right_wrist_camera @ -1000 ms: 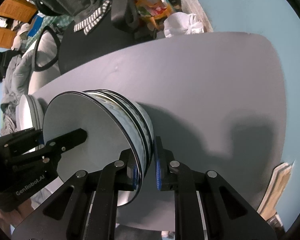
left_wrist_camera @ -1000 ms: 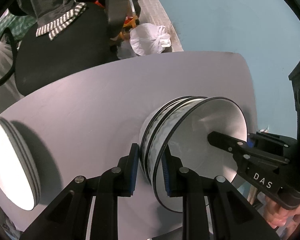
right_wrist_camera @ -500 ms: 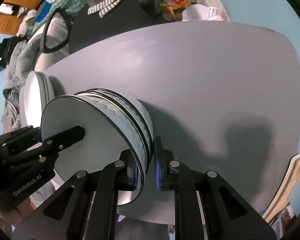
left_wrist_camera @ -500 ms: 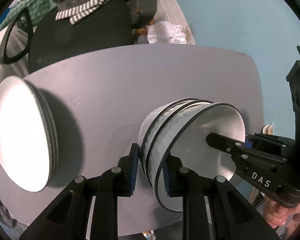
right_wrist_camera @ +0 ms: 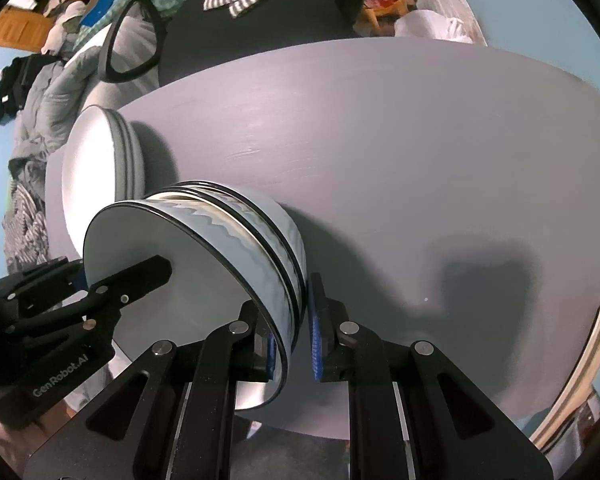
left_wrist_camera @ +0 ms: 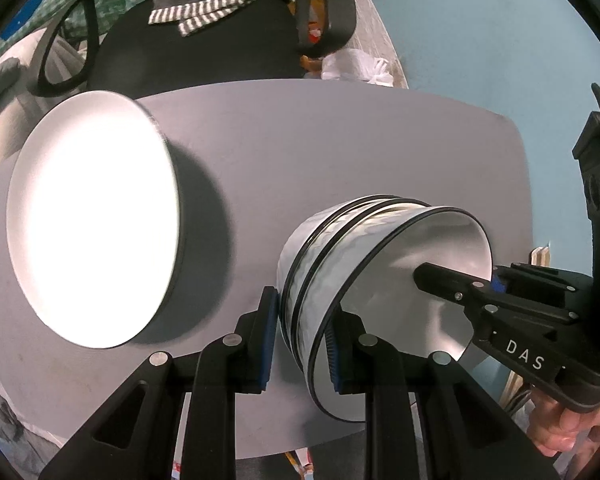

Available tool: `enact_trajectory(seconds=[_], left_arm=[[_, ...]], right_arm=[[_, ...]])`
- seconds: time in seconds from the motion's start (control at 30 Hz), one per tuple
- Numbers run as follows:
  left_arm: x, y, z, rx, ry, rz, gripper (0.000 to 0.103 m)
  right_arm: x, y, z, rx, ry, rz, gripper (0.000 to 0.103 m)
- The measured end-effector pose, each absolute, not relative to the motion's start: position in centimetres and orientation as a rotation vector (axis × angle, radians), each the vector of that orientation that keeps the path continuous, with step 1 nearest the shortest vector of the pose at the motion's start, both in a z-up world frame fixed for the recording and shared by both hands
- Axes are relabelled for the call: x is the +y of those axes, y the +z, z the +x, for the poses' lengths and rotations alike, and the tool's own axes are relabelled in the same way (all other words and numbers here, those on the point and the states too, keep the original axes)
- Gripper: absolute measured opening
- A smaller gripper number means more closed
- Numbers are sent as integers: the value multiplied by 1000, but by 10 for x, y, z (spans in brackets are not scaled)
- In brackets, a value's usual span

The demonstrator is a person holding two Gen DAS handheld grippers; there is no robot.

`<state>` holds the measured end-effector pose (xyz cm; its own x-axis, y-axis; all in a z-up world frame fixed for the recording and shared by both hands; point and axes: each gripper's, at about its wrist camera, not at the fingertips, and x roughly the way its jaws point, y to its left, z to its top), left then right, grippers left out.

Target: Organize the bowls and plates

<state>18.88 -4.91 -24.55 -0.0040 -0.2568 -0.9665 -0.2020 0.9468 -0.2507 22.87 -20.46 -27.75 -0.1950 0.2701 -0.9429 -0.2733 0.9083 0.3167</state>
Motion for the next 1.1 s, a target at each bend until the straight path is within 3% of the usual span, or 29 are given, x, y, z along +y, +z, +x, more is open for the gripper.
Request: enact_trajectory(seconds=[1.1], left_arm=[[68, -190, 166, 1440, 107, -455, 21]], right_arm=[[-82, -232, 225, 1605, 616, -132, 13]])
